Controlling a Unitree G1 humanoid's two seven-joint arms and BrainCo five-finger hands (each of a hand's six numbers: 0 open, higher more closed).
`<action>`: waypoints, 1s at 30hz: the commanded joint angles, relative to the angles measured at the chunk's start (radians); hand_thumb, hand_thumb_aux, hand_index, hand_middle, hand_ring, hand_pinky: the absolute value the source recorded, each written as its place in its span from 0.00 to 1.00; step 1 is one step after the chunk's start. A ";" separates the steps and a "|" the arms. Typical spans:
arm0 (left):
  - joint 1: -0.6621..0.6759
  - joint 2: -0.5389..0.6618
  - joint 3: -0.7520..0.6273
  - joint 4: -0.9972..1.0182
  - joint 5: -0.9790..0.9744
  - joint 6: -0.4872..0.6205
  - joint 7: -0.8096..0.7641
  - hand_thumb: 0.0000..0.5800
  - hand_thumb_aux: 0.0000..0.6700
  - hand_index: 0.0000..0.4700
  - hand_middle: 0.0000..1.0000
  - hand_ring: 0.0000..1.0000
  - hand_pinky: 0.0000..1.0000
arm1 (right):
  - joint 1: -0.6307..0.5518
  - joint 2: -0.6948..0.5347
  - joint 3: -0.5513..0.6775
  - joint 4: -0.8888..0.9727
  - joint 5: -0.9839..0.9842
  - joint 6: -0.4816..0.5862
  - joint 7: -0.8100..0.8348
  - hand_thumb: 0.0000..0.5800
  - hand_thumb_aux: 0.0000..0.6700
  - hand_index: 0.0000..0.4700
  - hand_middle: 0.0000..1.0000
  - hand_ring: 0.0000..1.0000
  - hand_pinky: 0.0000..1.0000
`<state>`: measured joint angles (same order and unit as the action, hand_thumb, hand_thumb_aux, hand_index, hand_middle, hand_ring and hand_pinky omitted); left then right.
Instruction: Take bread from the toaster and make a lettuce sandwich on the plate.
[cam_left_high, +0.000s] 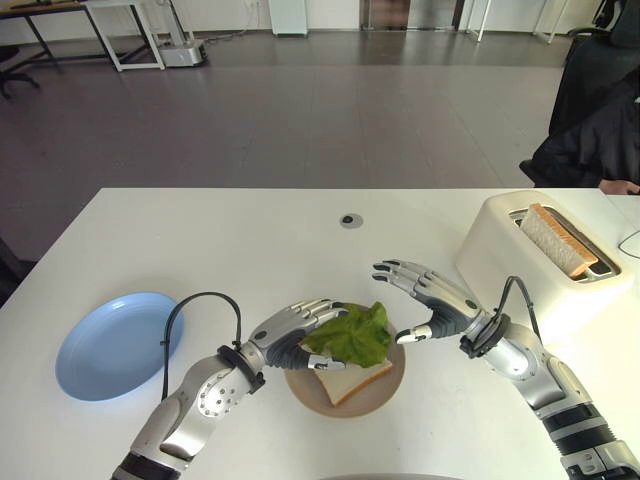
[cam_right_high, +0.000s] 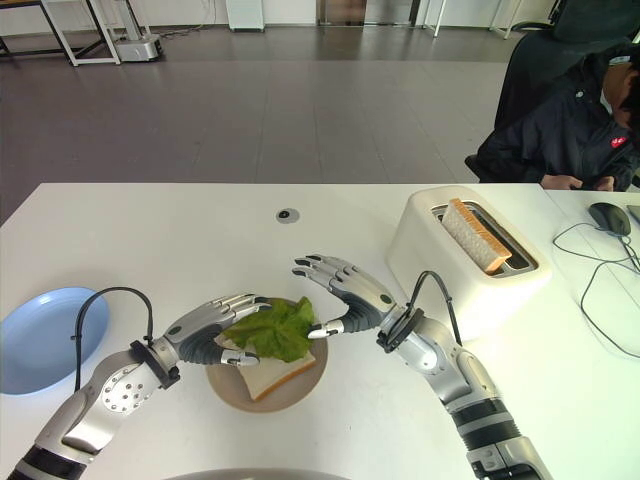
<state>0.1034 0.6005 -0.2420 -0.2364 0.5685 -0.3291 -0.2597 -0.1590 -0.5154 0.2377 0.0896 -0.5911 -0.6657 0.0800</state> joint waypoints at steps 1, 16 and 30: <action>0.018 0.008 0.023 0.004 0.000 -0.003 0.002 0.14 0.07 0.07 0.00 0.00 0.00 | -0.014 -0.005 0.005 0.004 -0.006 0.001 0.007 0.00 0.00 0.00 0.00 0.00 0.00; 0.026 0.040 -0.012 0.015 0.288 -0.019 0.116 0.91 0.70 0.70 0.00 0.00 0.00 | -0.011 -0.006 0.002 -0.006 0.002 0.001 0.011 0.00 0.00 0.00 0.00 0.00 0.00; 0.053 0.034 0.025 -0.046 0.236 -0.021 0.134 1.00 1.00 1.00 0.00 0.00 0.00 | -0.010 0.000 0.005 -0.010 -0.005 0.007 0.009 0.00 0.00 0.00 0.00 0.00 0.00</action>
<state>0.1274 0.6353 -0.2251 -0.2508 0.8315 -0.3497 -0.1059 -0.1630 -0.5133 0.2381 0.0855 -0.5904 -0.6642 0.0817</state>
